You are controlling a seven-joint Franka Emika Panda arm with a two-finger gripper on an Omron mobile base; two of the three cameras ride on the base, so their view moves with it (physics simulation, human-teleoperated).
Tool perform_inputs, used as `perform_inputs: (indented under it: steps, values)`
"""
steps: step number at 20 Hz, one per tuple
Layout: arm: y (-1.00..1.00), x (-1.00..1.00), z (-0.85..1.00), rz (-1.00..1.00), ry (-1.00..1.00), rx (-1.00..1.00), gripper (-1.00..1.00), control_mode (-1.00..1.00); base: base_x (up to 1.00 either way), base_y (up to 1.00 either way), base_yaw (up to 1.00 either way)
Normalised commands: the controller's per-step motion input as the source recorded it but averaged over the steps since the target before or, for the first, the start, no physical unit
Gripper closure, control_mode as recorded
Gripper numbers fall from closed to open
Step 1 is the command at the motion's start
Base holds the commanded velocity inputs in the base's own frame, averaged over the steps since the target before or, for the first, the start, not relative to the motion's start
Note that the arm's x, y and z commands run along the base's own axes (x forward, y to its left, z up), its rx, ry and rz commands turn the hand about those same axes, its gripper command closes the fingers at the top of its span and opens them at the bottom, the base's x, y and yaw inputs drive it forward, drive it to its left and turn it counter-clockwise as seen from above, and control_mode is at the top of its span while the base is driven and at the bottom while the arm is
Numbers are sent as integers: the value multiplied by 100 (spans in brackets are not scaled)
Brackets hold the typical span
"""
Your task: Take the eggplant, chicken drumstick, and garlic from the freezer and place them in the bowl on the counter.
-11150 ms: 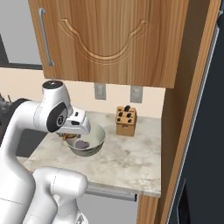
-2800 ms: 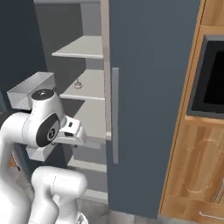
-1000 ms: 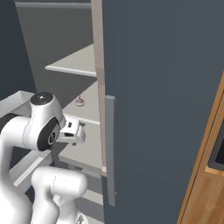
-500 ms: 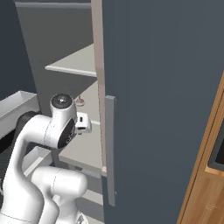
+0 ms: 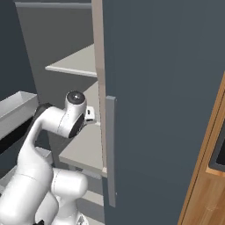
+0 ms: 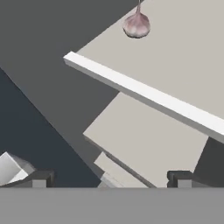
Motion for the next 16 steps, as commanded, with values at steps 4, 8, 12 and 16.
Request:
perform_inputs:
  steps: [4, 8, 12, 16]
  values:
    - [12, 54, 0, 2, 8, 0, -100, -100, 0, 0, 0]
    - [2, 27, -1, 4, -4, 0, -100, -100, 0, 0, 0]
    - [5, 30, -14, 5, -12, 3, -100, -100, 0, 0, 0]
    - [8, 27, -21, 4, -17, 4, -100, -100, 0, 0, 0]
